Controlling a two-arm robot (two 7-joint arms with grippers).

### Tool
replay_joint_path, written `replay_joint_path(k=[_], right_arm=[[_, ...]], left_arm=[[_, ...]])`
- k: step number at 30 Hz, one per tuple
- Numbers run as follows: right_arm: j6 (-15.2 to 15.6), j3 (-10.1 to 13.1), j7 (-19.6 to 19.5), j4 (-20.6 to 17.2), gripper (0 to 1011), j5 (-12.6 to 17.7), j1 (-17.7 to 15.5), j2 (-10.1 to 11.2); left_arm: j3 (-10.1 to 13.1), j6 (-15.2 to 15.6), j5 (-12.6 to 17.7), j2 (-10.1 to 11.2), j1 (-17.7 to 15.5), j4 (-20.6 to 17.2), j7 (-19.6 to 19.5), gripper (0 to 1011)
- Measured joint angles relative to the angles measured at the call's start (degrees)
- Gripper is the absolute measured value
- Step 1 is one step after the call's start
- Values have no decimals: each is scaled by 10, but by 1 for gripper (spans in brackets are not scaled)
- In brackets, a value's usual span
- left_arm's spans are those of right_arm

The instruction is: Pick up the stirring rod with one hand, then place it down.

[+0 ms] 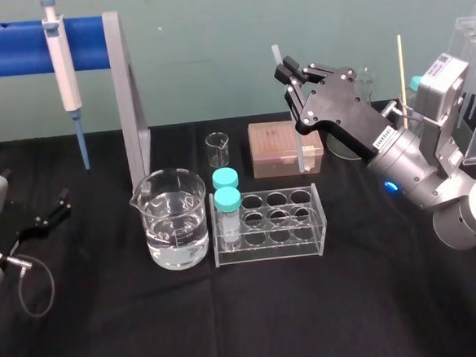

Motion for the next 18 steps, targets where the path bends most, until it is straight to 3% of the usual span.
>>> replay_joint_path(k=[18], right_arm=[[4, 2, -4, -2, 68, -2, -3, -2]], left_arm=[[0, 0, 0, 0, 0, 0, 0, 1000]])
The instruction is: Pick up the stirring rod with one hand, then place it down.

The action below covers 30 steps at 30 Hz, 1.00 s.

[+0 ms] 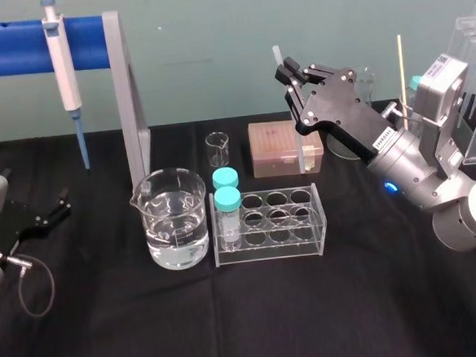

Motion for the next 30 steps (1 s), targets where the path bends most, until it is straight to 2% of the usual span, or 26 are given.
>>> replay_joint_path(k=[30], right_arm=[[1, -1, 1, 1, 68, 1, 1, 1]], left_arm=[[0, 0, 0, 0, 0, 0, 0, 1000]])
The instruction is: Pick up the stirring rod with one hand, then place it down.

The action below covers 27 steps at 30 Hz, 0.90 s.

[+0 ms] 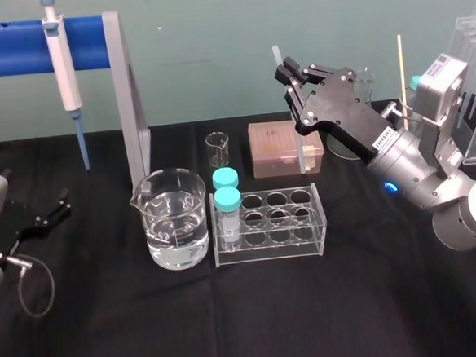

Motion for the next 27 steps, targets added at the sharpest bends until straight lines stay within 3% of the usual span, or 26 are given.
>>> replay_joint_path(k=[27], right_arm=[[0, 0, 0, 0, 68, 0, 0, 0]], left_arm=[[0, 0, 0, 0, 0, 0, 0, 1000]])
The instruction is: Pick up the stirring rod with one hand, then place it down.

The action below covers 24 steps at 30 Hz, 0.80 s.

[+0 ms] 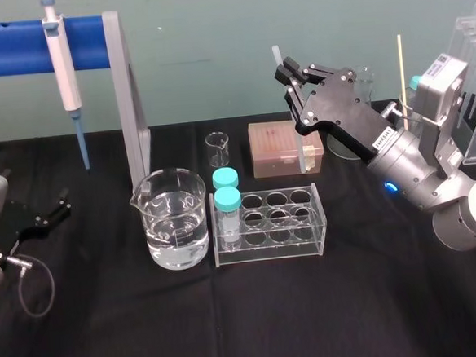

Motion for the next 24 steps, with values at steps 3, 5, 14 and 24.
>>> replay_joint_path(k=[3, 5, 14, 24], right_arm=[[0, 0, 0, 0, 68, 0, 0, 0], [0, 0, 0, 0, 68, 0, 0, 0], [0, 0, 0, 0, 68, 0, 0, 0], [0, 0, 0, 0, 68, 0, 0, 0]], left_arm=[[0, 0, 0, 0, 0, 0, 0, 1000], [0, 0, 0, 0, 0, 0, 0, 1000], [0, 0, 0, 0, 0, 0, 0, 1000], [0, 0, 0, 0, 0, 0, 0, 1000]])
